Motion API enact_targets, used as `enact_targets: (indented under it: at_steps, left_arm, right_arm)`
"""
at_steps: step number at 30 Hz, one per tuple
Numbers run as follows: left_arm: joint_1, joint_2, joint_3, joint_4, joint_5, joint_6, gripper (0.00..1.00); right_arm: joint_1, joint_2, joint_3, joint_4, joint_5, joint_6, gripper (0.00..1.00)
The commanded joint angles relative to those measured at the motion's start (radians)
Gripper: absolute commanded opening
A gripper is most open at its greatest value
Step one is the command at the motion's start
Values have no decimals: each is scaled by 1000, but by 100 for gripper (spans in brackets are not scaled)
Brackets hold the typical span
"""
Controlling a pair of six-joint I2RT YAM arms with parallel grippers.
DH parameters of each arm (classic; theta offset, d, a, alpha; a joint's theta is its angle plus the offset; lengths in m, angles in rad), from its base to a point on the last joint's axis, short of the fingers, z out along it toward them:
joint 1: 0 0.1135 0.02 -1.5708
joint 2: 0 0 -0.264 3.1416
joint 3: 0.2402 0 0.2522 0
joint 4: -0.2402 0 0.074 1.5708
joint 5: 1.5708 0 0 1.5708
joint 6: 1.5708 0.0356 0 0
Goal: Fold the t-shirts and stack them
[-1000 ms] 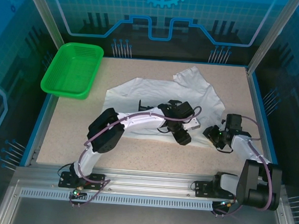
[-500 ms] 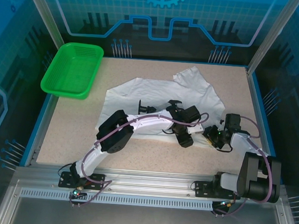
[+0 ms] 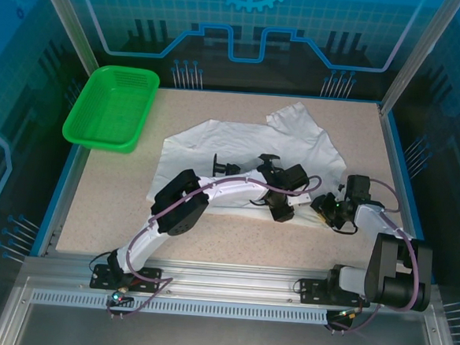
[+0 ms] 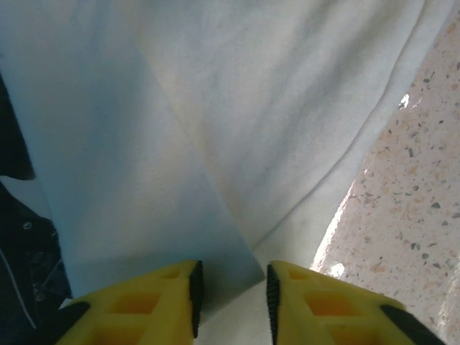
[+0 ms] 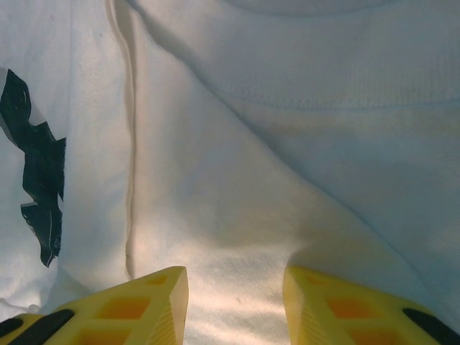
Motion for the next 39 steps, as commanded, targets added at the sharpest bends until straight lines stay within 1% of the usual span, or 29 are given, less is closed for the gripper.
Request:
enact_targets:
  at_steps: [1, 2, 4, 12, 21, 33, 39]
  left_arm:
    - [-3, 23, 19, 12, -19, 13, 27]
    - [-2, 25, 18, 12, -21, 13, 26]
    - [-4, 24, 16, 17, -28, 12, 19]
    - [-2, 19, 10, 29, -37, 13, 0]
    - [15, -44, -51, 104, -49, -22, 0]
    - [133, -135, -157, 248, -103, -116, 0]
    - [192, -112, -150, 253, -112, -186, 0]
  right_arm:
    - [-20, 10, -4, 3, -23, -19, 40]
    - [-19, 11, -4, 3, -22, -19, 39]
    - [-20, 13, -3, 3, -22, -19, 38]
    - [-20, 22, -1, 3, -22, -19, 35]
    - [-20, 30, 2, 0, -17, -17, 30]
    - [-24, 59, 10, -8, -10, -14, 27]
    - [-24, 67, 15, -11, -8, -14, 27]
